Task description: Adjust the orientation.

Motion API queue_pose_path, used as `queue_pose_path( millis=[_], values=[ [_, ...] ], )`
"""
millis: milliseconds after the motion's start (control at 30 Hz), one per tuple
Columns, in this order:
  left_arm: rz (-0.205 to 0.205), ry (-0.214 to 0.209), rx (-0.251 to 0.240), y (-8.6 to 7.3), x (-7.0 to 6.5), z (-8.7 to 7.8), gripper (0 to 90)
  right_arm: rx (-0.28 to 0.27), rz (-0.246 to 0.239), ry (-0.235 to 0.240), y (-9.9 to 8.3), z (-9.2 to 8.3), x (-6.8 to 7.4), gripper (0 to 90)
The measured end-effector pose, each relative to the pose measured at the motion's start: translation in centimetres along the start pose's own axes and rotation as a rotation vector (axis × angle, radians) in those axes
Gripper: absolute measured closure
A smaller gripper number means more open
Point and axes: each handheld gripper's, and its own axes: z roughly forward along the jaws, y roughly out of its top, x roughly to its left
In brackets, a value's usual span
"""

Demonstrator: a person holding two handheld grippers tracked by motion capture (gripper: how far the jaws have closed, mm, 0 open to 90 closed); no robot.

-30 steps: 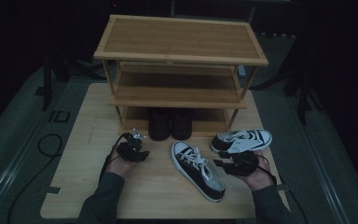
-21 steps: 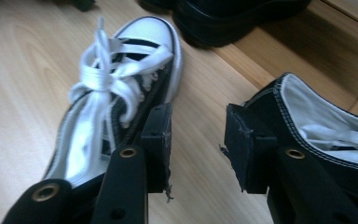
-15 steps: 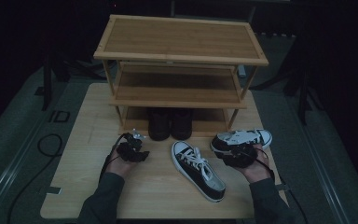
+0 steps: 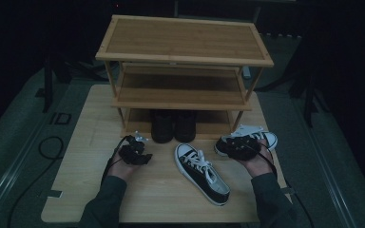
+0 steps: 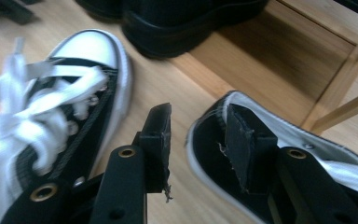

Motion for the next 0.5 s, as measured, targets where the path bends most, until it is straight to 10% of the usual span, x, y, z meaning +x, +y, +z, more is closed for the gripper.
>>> queue_pose_path(
  millis=[500],
  values=[
    [-0.001, -0.003, -0.004, -0.1, 0.1, 0.0, 54.9, 0.097, 0.034, -0.017, 0.2, 3.7, -1.4, 70.7]
  ],
)
